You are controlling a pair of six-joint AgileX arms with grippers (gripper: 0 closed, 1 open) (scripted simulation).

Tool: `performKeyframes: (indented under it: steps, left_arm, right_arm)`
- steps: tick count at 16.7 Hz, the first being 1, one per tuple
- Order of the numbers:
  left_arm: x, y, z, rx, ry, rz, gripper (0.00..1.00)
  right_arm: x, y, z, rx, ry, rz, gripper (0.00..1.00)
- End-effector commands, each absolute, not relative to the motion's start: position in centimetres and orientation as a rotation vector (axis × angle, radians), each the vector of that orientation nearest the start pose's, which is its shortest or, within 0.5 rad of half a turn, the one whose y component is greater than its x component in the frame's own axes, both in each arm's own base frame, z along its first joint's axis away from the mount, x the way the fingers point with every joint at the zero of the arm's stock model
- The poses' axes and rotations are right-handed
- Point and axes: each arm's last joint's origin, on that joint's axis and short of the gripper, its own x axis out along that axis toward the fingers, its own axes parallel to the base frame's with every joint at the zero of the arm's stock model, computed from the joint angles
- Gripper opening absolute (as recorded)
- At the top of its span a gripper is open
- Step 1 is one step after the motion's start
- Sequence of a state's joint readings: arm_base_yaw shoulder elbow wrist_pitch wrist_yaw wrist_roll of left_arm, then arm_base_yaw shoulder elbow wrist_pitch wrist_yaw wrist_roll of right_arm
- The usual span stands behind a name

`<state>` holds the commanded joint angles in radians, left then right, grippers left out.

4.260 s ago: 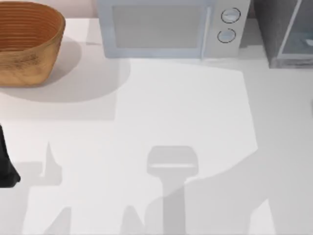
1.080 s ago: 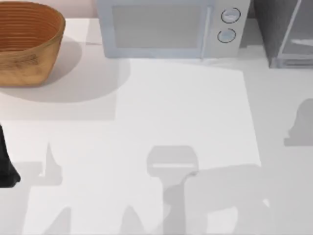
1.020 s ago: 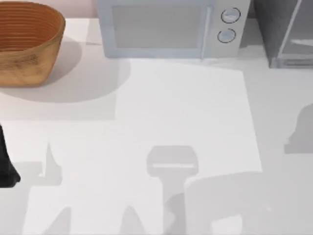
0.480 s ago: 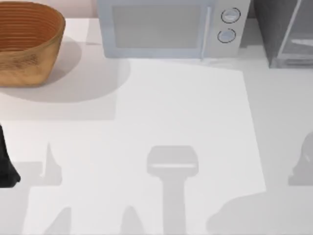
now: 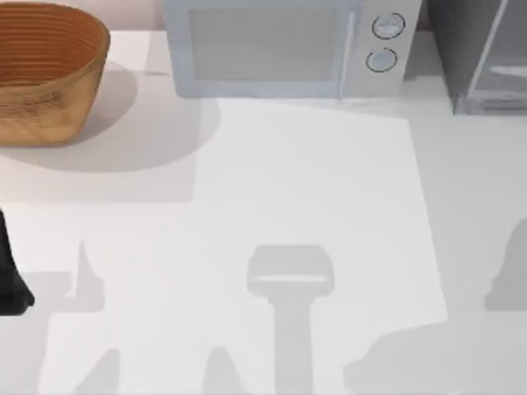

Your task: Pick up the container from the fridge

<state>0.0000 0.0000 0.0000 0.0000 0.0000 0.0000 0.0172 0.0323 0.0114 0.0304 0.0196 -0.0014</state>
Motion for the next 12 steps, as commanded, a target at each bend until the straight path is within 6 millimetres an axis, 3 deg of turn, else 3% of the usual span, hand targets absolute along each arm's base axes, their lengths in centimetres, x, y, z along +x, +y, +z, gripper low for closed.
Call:
performKeyframes:
  steps: [7, 12]
  left_arm:
    - [10.6, -0.1, 16.0, 0.000, 0.000, 0.000, 1.00]
    - [10.6, -0.1, 16.0, 0.000, 0.000, 0.000, 1.00]
  right_arm:
    - [13.1, 2.3, 18.5, -0.035, -0.026, -0.027, 0.00]
    - [15.7, 6.4, 16.7, -0.099, 0.074, -0.039, 0.00]
